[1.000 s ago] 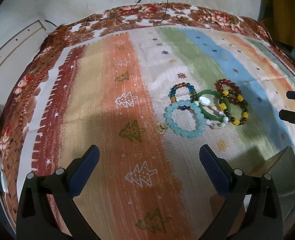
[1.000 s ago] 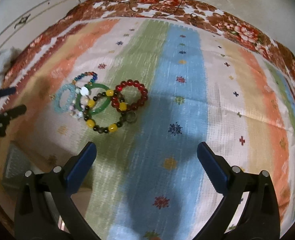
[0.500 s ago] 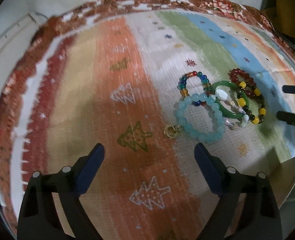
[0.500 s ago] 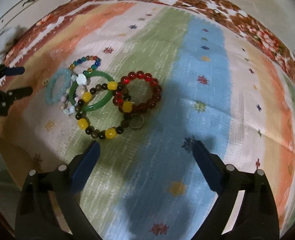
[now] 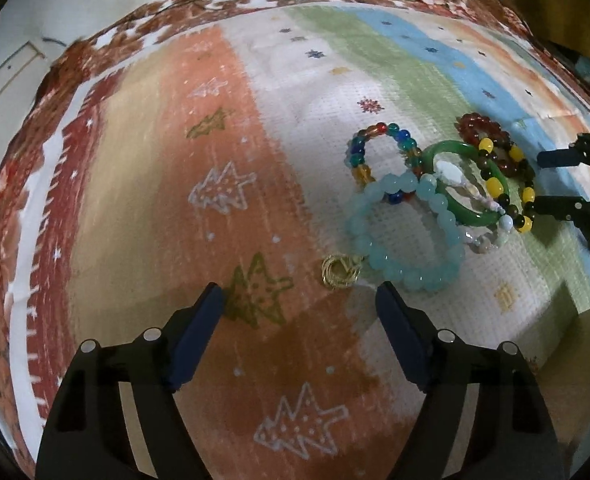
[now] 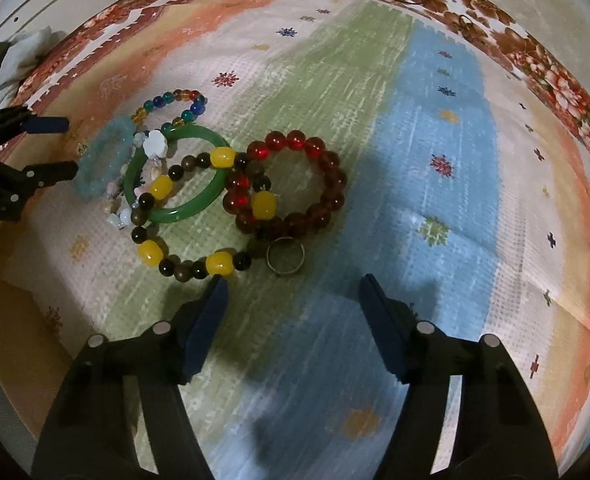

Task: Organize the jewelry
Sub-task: 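Move the left tool toward the small gold ring beside the bracelets, then close the left tool on the small gold ring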

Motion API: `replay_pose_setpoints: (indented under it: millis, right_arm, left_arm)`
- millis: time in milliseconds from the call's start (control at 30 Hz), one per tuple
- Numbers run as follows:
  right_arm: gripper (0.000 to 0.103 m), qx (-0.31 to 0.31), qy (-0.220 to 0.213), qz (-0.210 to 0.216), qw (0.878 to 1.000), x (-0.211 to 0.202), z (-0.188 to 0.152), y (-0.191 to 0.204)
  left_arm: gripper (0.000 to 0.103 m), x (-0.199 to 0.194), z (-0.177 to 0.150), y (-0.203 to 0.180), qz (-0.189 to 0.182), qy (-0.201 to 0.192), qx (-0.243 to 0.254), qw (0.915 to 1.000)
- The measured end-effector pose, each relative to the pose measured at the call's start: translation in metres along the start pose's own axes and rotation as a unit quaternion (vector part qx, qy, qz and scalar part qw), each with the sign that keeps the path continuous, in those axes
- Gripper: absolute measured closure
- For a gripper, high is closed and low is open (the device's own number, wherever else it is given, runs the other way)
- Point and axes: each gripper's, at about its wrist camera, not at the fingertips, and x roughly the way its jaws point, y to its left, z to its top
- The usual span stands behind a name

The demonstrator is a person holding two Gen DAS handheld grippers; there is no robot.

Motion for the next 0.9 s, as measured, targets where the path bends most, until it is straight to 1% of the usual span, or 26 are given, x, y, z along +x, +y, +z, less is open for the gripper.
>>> replay_pose_setpoints:
  millis: [33, 200, 267, 333, 367, 400, 433, 467, 533, 600, 633, 700, 833, 900]
  right_arm:
    - [0.036, -0.002, -0.001, 0.001, 1.0, 0.0, 0.001, 0.0]
    - [0.038, -0.016, -0.009, 0.008, 1.0, 0.004, 0.005, 0.002]
    - [0.038, -0.014, -0.01, 0.011, 1.0, 0.006, 0.007, 0.001]
    - [0.04, -0.015, -0.011, 0.015, 1.0, 0.006, 0.008, 0.002]
    - [0.041, -0.016, -0.012, 0.017, 1.0, 0.007, 0.009, 0.002]
    - [0.043, -0.013, -0.012, 0.022, 1.0, 0.008, 0.01, 0.001]
    - [0.044, -0.01, -0.011, 0.027, 1.0, 0.009, 0.011, 0.0]
    - [0.048, -0.008, -0.01, 0.031, 0.999, 0.009, 0.012, 0.0]
    - [0.055, -0.004, -0.008, 0.038, 0.999, 0.009, 0.013, 0.0]
    - [0.059, -0.003, -0.007, 0.044, 0.999, 0.008, 0.013, 0.001]
    - [0.06, -0.002, -0.006, 0.047, 0.999, 0.009, 0.013, 0.001]
    - [0.068, 0.0, -0.005, 0.05, 0.999, 0.008, 0.013, 0.001]
    - [0.07, 0.002, -0.009, 0.047, 0.999, 0.008, 0.012, 0.002]
    - [0.072, 0.002, -0.01, 0.047, 0.999, 0.008, 0.012, 0.003]
  left_arm:
    - [0.029, 0.001, 0.001, -0.001, 0.0, -0.003, 0.004, 1.0]
    - [0.039, 0.004, 0.004, -0.005, -0.008, -0.013, 0.025, 0.9996]
    - [0.041, 0.005, 0.006, -0.006, -0.012, -0.014, 0.027, 0.9995]
    - [0.052, 0.004, 0.006, -0.008, -0.015, -0.024, 0.033, 0.9991]
    - [0.06, 0.003, 0.005, -0.012, -0.013, -0.032, 0.045, 0.9984]
    - [0.062, 0.003, 0.004, -0.014, -0.01, -0.034, 0.054, 0.9979]
    - [0.062, 0.003, 0.004, -0.016, -0.008, -0.035, 0.059, 0.9976]
    - [0.062, 0.003, 0.004, -0.016, -0.008, -0.034, 0.059, 0.9976]
    - [0.063, 0.003, 0.006, -0.013, -0.015, -0.03, 0.048, 0.9983]
    - [0.063, 0.004, 0.006, -0.013, -0.018, -0.03, 0.047, 0.9983]
    - [0.064, 0.004, 0.005, -0.013, -0.02, -0.03, 0.046, 0.9983]
    - [0.069, 0.004, 0.005, -0.013, -0.025, -0.026, 0.043, 0.9984]
    - [0.07, 0.004, 0.005, -0.013, -0.025, -0.025, 0.038, 0.9986]
    - [0.075, 0.004, 0.005, -0.013, -0.025, -0.023, 0.037, 0.9987]
